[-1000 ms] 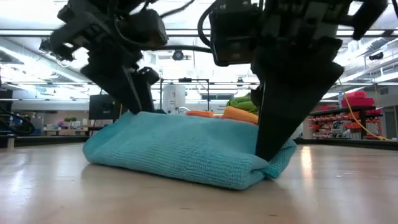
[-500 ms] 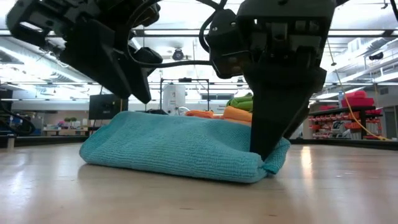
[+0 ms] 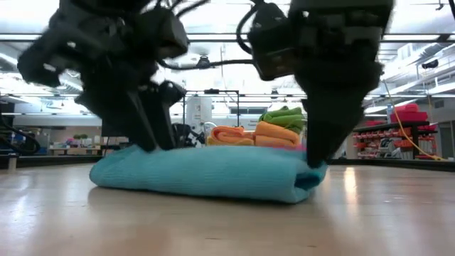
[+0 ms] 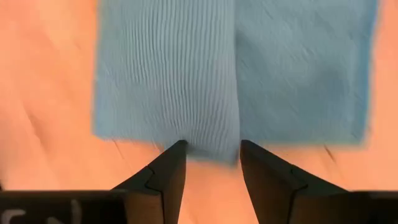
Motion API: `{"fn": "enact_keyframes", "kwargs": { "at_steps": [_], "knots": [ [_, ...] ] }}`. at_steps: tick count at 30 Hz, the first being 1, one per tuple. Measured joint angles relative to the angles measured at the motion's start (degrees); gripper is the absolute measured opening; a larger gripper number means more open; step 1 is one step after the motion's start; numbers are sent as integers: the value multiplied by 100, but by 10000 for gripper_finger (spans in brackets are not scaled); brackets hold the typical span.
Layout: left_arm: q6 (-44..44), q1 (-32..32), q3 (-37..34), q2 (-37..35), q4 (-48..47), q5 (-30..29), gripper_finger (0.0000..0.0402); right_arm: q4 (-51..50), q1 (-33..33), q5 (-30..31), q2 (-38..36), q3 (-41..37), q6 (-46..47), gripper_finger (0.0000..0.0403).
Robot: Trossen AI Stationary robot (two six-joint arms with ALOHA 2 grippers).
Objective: Fold microfiber towels
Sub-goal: Fold the blue microfiber cloth
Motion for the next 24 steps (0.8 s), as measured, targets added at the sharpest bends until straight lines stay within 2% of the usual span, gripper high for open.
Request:
{"fn": "enact_keyframes", "kwargs": {
  "at_steps": [6, 8, 13, 19, 24],
  "knots": [
    [-123, 110, 7, 214, -68, -75, 160, -653, -20, -34, -390, -5, -18, 161],
    [-120, 126, 7, 213, -44, -77, 157, -726, 4, 159, -583, -9, -178, 161],
    [-117, 123, 9, 183, 13, -78, 148, 277, 263, 1345, -815, 0, -1262, 161],
    [-78, 124, 7, 183, -6, -79, 138, 1652, 366, 1425, -233, 0, -2293, 161],
    [-72, 119, 7, 183, -18, -77, 135, 2660, 362, 1441, 349, -2, -2725, 161]
  ]
}}
